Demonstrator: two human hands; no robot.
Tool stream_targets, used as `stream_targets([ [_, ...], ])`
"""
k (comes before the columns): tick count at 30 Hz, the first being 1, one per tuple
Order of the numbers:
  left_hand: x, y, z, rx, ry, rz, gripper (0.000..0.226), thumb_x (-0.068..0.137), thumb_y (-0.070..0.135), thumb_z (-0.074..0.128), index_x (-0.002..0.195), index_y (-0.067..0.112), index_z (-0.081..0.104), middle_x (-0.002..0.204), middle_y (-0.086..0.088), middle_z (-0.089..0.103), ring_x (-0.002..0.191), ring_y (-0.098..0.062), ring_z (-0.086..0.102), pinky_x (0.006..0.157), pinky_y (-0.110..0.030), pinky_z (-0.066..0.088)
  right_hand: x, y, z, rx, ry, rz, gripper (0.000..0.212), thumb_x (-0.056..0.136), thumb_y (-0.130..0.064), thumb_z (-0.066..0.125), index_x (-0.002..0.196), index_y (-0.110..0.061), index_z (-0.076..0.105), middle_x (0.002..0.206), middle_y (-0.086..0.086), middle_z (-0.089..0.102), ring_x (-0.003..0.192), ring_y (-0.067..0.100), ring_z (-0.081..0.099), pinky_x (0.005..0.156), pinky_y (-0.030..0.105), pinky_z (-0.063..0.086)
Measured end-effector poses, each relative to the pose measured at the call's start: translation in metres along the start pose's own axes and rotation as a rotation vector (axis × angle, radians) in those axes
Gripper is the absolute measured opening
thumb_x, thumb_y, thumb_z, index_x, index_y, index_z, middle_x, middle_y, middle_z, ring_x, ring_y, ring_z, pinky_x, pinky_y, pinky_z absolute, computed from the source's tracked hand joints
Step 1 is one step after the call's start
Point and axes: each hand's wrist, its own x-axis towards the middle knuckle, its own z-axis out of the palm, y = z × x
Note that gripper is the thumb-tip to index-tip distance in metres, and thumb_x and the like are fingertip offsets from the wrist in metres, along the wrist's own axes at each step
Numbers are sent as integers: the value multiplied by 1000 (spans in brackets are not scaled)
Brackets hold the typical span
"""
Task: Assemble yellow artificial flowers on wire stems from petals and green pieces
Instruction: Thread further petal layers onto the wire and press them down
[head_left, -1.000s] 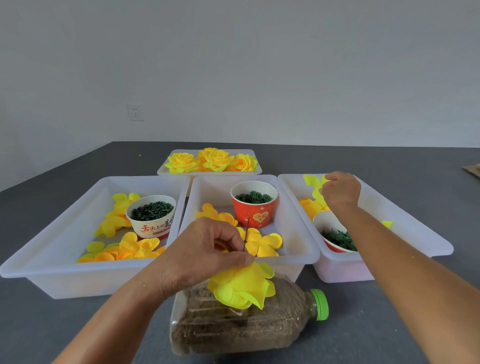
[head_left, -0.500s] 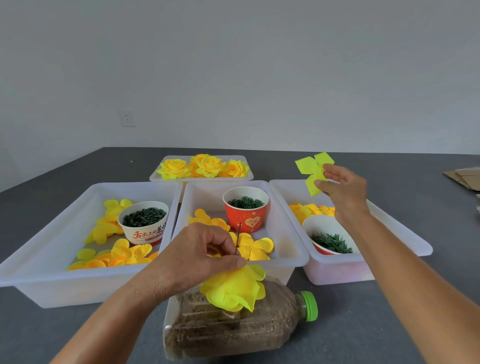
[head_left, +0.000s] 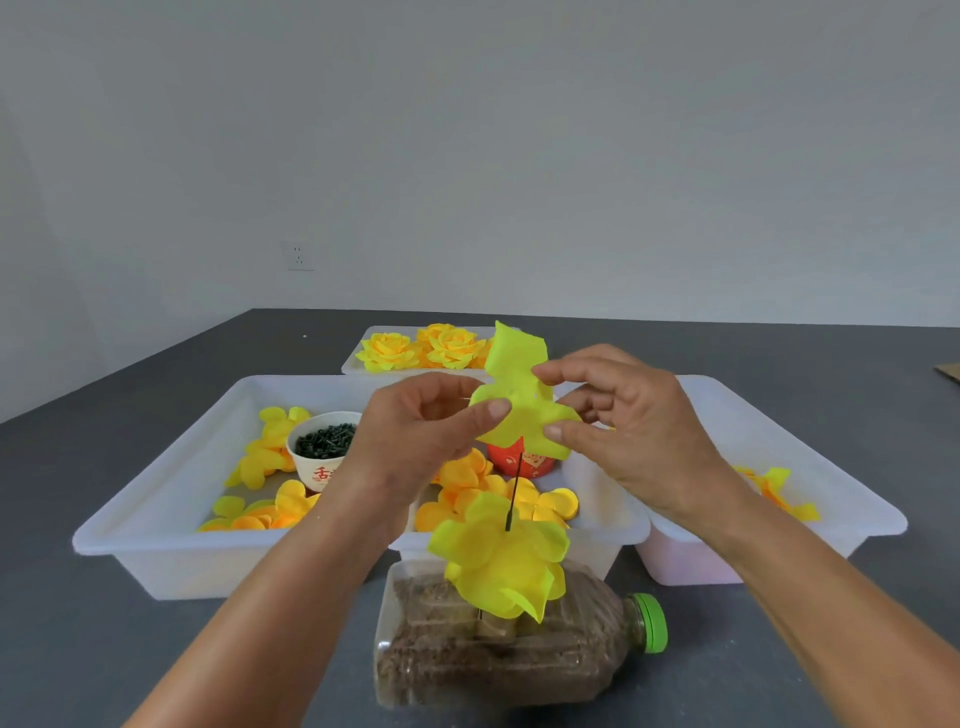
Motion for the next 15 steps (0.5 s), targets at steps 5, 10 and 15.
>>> stream_targets([
  [5, 0, -2, -1, -157, 31, 1, 4, 77, 4, 67, 79, 8, 67, 67, -1, 70, 60, -11, 63, 57, -19, 50, -4, -3, 5, -31, 145, -67, 48, 68, -13, 81, 105, -35, 60, 104, -5, 62, 91, 9, 61, 81, 30, 51],
  [10, -2, 2, 0, -264, 48, 78, 9, 78, -1, 64, 81, 6, 68, 65, 0, 70, 57, -8, 65, 51, -16, 50, -2, 4, 2, 256, 219, 215, 75, 56, -38, 84, 123, -17, 57, 114, -1, 66, 112, 13, 59, 93, 39, 49],
  [15, -3, -1, 1, -224, 22, 130, 7, 69, 11, 71, 75, 14, 70, 71, -1, 72, 62, -10, 64, 52, -20, 49, -2, 4, 9, 511, 34, 160, 43, 53, -27, 83, 94, -22, 73, 97, 2, 74, 96, 17, 69, 80, 25, 53],
])
